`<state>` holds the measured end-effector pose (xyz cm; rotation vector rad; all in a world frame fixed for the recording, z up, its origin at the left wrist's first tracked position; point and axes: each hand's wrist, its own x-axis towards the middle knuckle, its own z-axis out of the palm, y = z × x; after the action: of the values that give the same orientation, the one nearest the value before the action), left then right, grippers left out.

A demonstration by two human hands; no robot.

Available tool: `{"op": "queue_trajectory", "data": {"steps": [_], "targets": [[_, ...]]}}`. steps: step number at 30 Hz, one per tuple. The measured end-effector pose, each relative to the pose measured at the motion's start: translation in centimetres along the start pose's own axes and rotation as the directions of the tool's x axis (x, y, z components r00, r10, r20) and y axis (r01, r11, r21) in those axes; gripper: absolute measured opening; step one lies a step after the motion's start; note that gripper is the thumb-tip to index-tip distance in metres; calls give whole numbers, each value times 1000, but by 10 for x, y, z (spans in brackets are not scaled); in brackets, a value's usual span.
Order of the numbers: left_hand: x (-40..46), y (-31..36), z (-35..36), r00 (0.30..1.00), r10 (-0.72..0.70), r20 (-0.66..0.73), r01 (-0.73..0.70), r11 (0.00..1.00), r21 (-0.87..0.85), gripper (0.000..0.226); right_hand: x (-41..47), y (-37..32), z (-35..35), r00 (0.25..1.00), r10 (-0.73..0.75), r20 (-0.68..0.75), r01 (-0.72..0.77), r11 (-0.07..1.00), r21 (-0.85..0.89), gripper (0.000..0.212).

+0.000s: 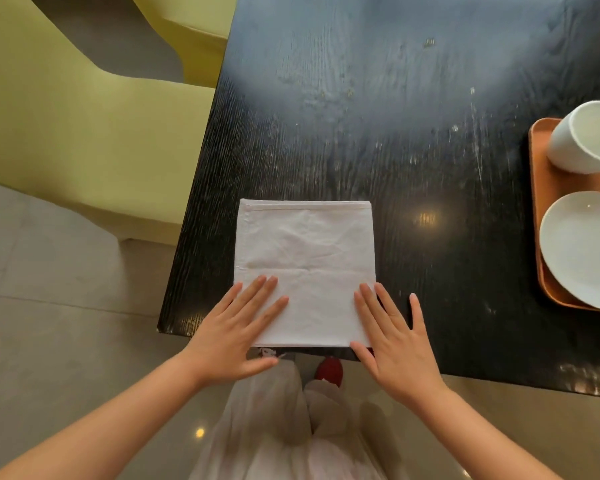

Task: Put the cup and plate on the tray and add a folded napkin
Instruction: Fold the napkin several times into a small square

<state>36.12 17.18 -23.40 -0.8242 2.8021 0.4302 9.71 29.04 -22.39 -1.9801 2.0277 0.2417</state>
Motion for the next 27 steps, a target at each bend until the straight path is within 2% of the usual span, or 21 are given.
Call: {"op": "queue_trajectory", "data": {"steps": [5,8,11,14,16,17,19,20,22,24,27], "targets": [[-8,8,-3,999,13,-38,-13,1000,16,78,-17,2,1,999,-40,-1,40,999,-26,71],[-18,10,-6,996,54,-73,-55,998,-6,54,-33,6,8,988,-142,-63,139,989,-47,64],[-28,9,-14,987,93,-134,-114,981,-159,47,-51,12,16,932,-274,-239,269,962,-51,46],[-36,9,-21,973,-30,-228,-57,929,-366,32,-48,9,11,880,-274,-388,299,954,6,34],[-39,8,-26,938,-215,-270,48,856,-515,23,-42,5,2,870,-209,-447,285,952,109,32],[-40,5,-29,915,-310,-259,100,795,-598,26,-39,4,-3,866,-162,-474,277,943,184,33],[-38,1,-34,868,-449,-213,163,661,-732,30,-34,2,-15,865,-20,-501,241,893,381,29],[-36,0,-38,846,-494,-201,172,609,-774,25,-32,0,-22,866,66,-497,209,853,478,24],[-28,-2,-44,802,-567,-189,154,502,-851,12,-24,-3,-35,855,219,-470,137,779,612,14],[-19,-4,-50,774,-610,-169,112,394,-912,15,-15,-5,-46,846,339,-412,65,701,710,13],[-2,-10,-54,823,-563,-77,128,315,-940,32,3,-3,-59,836,468,-287,-19,547,837,16]]}}
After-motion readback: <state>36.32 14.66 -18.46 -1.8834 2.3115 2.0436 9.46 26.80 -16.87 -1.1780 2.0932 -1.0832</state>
